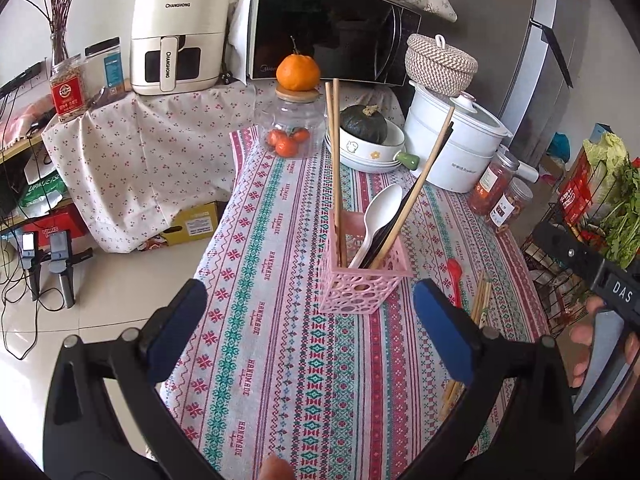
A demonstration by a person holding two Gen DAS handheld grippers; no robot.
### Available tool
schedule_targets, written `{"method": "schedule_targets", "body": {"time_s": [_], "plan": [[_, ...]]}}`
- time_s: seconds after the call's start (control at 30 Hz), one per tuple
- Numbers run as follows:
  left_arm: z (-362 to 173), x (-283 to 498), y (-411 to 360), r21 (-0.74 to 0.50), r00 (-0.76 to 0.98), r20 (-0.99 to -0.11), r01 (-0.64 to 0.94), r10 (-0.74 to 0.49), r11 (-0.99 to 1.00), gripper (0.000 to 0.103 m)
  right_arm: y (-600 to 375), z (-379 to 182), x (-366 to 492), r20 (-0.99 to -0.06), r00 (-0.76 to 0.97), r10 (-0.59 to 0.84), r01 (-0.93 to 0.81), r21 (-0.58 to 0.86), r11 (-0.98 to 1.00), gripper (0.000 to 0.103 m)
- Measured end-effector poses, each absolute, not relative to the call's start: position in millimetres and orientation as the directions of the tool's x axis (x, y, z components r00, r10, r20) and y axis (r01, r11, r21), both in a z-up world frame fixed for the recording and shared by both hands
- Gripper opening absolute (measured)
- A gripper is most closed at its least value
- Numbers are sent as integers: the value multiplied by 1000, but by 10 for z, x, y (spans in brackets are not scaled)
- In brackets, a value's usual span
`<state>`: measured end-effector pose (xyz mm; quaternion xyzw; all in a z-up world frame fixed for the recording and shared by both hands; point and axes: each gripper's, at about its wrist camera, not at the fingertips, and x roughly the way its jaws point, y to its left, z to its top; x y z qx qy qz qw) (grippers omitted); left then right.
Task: Organize utensils
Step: 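Lower the wooden chopstick into the pink basket and open the right tool, then grasp the red plastic spoon on the cloth with the left tool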
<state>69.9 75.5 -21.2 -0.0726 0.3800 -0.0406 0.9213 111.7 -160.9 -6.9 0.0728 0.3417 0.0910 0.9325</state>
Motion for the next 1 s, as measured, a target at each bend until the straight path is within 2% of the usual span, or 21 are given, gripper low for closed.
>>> {"method": "schedule_targets", "body": {"time_s": [0.43,0.57,0.7,1.0], "plan": [[-395,675,100,-144,645,-739,131,-195,981,103,-2376,-377,992,-752,656,69,71,152,986,103],[-459,720,-195,-73,653,-742,151,-155,986,103,-2608,-491,960,-773,633,-27,121,65,991,103],[-572,842,-511,-2,611,-782,189,-120,982,103,-2738,-546,958,-790,607,-91,123,-20,992,103],[-877,1270,-1174,51,511,-857,211,-66,976,103,-3180,-751,1030,-848,525,-76,231,56,971,103]]}}
